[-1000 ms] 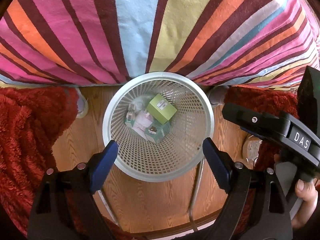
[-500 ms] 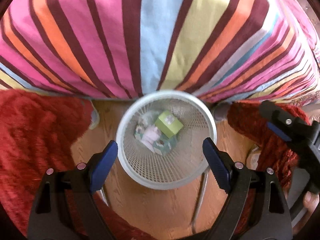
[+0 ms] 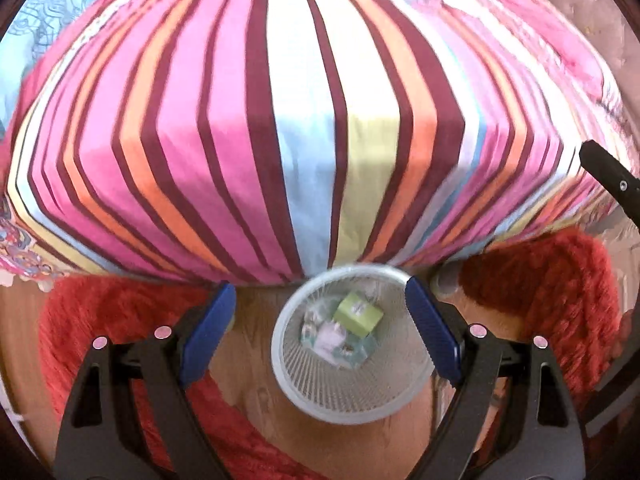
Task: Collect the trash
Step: 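Raise both tools back toward the remaining items on the bed, then grasp the green Vitamin E box with the left gripper while the right gripper grasps the white plastic bag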
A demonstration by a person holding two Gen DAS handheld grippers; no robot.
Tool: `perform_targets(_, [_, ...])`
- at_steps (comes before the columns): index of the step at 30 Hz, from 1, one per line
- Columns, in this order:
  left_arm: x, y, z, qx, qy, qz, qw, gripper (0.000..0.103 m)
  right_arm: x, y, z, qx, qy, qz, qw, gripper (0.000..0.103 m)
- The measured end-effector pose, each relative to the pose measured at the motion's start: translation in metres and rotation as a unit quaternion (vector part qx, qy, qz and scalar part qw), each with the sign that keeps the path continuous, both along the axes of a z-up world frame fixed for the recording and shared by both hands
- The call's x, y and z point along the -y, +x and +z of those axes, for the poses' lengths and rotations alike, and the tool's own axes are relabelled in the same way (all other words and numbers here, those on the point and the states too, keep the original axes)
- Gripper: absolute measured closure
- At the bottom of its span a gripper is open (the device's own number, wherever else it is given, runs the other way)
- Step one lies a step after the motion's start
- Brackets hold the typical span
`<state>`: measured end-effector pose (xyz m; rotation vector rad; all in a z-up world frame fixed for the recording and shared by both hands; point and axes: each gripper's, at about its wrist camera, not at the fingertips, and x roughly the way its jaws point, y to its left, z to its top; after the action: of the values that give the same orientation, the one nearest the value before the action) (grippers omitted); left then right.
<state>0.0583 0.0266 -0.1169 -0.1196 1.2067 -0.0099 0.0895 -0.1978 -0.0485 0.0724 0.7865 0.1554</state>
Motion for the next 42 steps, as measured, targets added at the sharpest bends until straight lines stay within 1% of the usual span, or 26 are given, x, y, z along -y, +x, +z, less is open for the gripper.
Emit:
perform_targets(3, [-0.009, 0.015, 0.02, 0.025, -0.019, 0.012, 0.9994, 0.019, 0.008, 0.02, 0.007, 0.019, -0.001, -0.014, 1.0, 0.008])
perform_targets(6, [-0.02, 0.039, 0.044, 0.05, -0.022, 0.03, 0.9981, 0.019, 0.013, 0.038, 0.016, 0.029, 0.011, -0.017, 0.999, 0.008])
perform_targets(7, [-0.023, 0.045, 0.049, 0.055, -0.024, 0.034, 0.9976, 0.019, 0.014, 0.043, 0.019, 0.031, 0.016, -0.02, 0.999, 0.008])
perform_targets(9, [-0.03, 0.062, 0.061, 0.067, -0.042, 0.047, 0.9957, 0.019, 0.015, 0.054, 0.028, 0.039, 0.031, -0.02, 0.999, 0.008])
perform_targets(12, [-0.037, 0.084, 0.068, 0.076, -0.055, 0.066, 0.9934, 0.019, 0.013, 0.071, 0.036, 0.049, 0.04, -0.012, 0.998, 0.008])
perform_targets(14, [-0.037, 0.092, 0.068, 0.077, -0.047, 0.069, 0.9935, 0.019, 0.013, 0.081, 0.04, 0.056, 0.04, -0.009, 0.998, 0.008])
perform_targets(17, [-0.038, 0.107, 0.069, 0.079, -0.044, 0.068, 0.9936, 0.019, 0.013, 0.098, 0.041, 0.05, 0.041, 0.0, 0.998, 0.008])
perform_targets(21, [-0.042, 0.139, 0.075, 0.084, -0.061, 0.072, 0.992, 0.019, 0.009, 0.12, 0.037, 0.03, 0.051, 0.009, 0.998, 0.008])
perform_targets(26, [-0.041, 0.185, 0.089, 0.089, -0.071, 0.069, 0.9911, 0.019, -0.001, 0.148, 0.036, 0.021, 0.044, 0.019, 0.999, 0.008])
perform_targets(30, [-0.041, 0.219, 0.094, 0.087, -0.089, 0.075, 0.9894, 0.019, -0.009, 0.171, 0.032, 0.005, 0.038, 0.029, 0.999, 0.008])
perform_targets(35, [-0.037, 0.262, 0.087, 0.067, -0.1, 0.091, 0.9886, 0.019, -0.017, 0.2, 0.023, -0.015, 0.026, 0.036, 0.999, 0.008])
perform_targets(39, [-0.032, 0.294, 0.077, 0.052, -0.084, 0.096, 0.9905, 0.019, -0.014, 0.219, 0.017, -0.03, 0.033, 0.023, 0.999, 0.008])
perform_targets(42, [-0.029, 0.312, 0.072, 0.044, -0.081, 0.098, 0.9909, 0.019, -0.012, 0.23, 0.012, -0.039, 0.043, 0.016, 0.998, 0.008])
